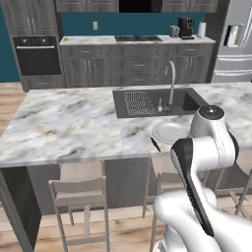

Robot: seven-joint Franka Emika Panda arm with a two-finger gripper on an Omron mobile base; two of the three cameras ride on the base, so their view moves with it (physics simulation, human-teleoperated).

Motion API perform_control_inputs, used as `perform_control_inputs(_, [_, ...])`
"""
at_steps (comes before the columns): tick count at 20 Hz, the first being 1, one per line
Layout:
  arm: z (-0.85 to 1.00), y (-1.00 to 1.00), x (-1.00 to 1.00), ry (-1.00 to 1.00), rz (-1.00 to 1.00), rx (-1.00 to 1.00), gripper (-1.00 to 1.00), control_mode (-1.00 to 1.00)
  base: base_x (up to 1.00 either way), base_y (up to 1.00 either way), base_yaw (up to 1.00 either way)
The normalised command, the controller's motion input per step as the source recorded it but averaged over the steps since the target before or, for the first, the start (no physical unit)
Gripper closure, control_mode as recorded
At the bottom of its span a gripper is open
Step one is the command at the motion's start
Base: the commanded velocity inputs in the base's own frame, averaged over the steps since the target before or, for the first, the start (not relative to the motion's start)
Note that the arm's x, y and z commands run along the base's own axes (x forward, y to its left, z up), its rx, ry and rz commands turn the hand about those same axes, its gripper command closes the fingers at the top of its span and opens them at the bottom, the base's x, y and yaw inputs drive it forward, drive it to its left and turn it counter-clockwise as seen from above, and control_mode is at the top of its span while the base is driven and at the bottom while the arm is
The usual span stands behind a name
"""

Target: Take the fork and place it on the left side of the plate. Then take the spoon and place it on the right side of the plate. Make sure they're directly next to the plate.

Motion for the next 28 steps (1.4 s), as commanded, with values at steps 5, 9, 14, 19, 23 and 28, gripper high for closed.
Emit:
perform_control_inputs(5, [0.0,0.0,0.0,0.0,0.0,0.0,-1.0,1.0,-0.47,0.44,0.01])
perform_control_inputs(9, [0.0,0.0,0.0,0.0,0.0,0.0,-1.0,1.0,-0.21,0.7,0.0])
perform_control_inputs(14, [0.0,0.0,0.0,0.0,0.0,0.0,-1.0,1.0,-0.09,0.9,0.0])
perform_control_inputs(19, [0.0,0.0,0.0,0.0,0.0,0.0,-1.0,1.0,-0.04,1.0,0.0])
perform_control_inputs(23, [0.0,0.0,0.0,0.0,0.0,0.0,-1.0,1.0,-0.02,1.0,-0.03])
perform_control_inputs(28, [0.0,0.0,0.0,0.0,0.0,0.0,-1.0,1.0,0.0,1.0,-0.06])
